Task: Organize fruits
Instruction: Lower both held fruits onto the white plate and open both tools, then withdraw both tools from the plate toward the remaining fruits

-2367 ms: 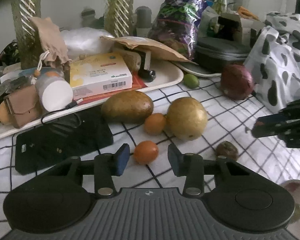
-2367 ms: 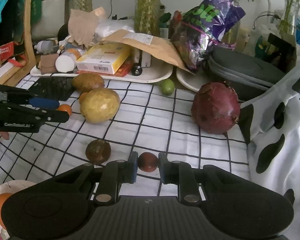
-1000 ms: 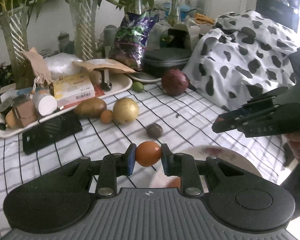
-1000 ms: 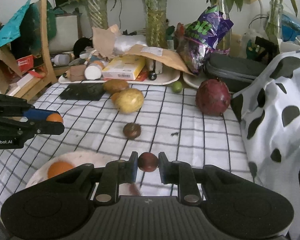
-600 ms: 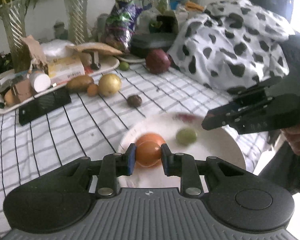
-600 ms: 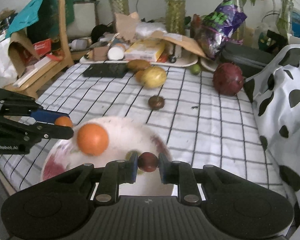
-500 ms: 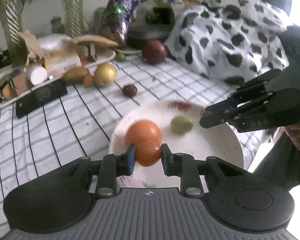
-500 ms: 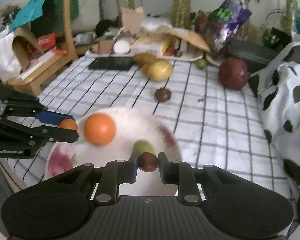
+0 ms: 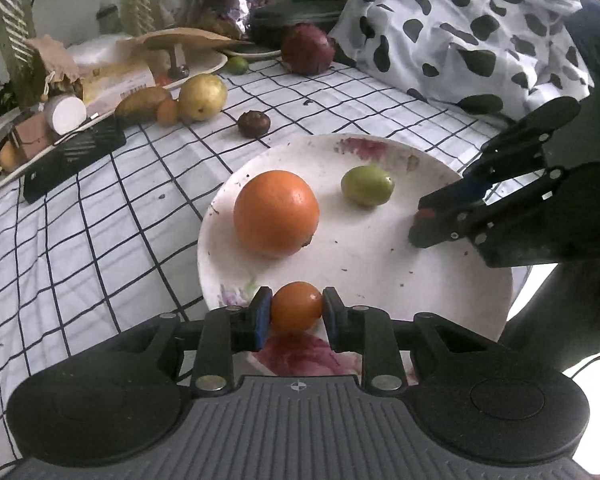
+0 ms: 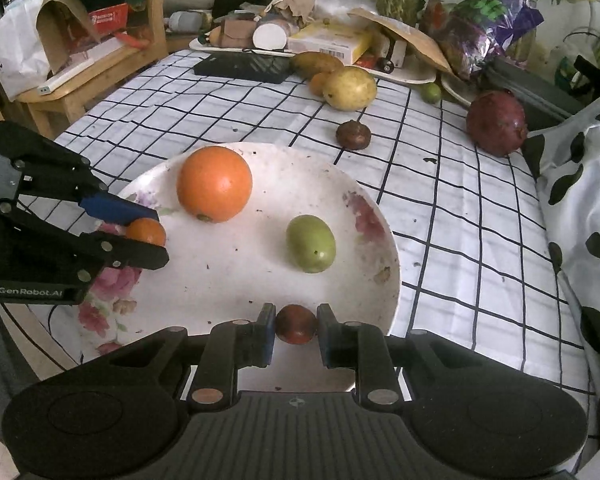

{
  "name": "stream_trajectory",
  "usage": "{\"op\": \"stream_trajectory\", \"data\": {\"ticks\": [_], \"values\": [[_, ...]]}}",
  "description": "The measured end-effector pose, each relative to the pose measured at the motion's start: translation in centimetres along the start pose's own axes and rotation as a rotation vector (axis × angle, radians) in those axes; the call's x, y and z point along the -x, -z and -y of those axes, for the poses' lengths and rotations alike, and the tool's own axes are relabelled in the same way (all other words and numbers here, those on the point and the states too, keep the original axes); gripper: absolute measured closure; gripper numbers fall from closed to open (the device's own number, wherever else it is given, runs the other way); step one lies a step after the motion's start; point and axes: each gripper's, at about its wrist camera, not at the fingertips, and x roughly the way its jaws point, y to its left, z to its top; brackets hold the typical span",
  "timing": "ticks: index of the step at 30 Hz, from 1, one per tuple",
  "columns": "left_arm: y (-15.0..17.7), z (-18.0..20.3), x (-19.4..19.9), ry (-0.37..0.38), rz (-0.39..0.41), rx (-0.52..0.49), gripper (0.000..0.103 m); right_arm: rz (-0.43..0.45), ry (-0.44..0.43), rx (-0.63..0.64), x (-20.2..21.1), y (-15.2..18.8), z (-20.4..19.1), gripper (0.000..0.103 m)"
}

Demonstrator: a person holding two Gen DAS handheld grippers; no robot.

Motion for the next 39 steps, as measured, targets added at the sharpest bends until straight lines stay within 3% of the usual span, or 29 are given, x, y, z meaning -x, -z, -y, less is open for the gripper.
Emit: {"op": "stream_trajectory", "data": {"ticks": [1,3,4,6,8,14,17,25,32,39], "values": [[0.0,0.2,0.0,-0.006,-0.002,-0.004,0.076,0.0,0.002,0.003,0.0,0.0,0.0,0.08],[-0.1,0.4,0.0,-0.018,-0.007,-0.013,0.075,0.009,0.005,0.003,0.3,-0.1,0.0,0.068],[0.0,0.5,0.1,-0.024,-0.01,-0.016,0.074,0.02,0.006,-0.001,0.5,-0.1,0.0,0.055],[0.0,0.6,0.5,-0.031,0.0,-0.011,0.051,0.038,0.006,-0.009,1.0,-0.2,0.2,0.044],[-0.1,0.7,1.4,-0.04,0.029,0.002,0.041,0.055,0.005,-0.024,1.8,-0.1,0.4,0.032],[-1.0,1.0,3.9,-0.081,0.07,0.048,0.039,0.113,0.02,-0.09,4.0,0.0,1.2,0.005],[-1.5,0.9,4.8,-0.098,0.075,0.075,0.039,0.119,0.039,-0.124,4.4,0.4,1.5,0.0],[-2.4,1.1,6.2,-0.155,0.093,0.127,0.038,0.098,0.106,-0.184,4.1,0.5,2.0,0.0],[-2.6,1.5,7.6,-0.223,0.184,0.173,0.038,0.146,0.17,-0.31,4.9,-1.1,2.5,0.0],[-3.4,1.1,6.9,-0.189,0.214,0.173,0.038,0.153,0.262,-0.336,6.5,-1.9,2.6,0.0]]}}
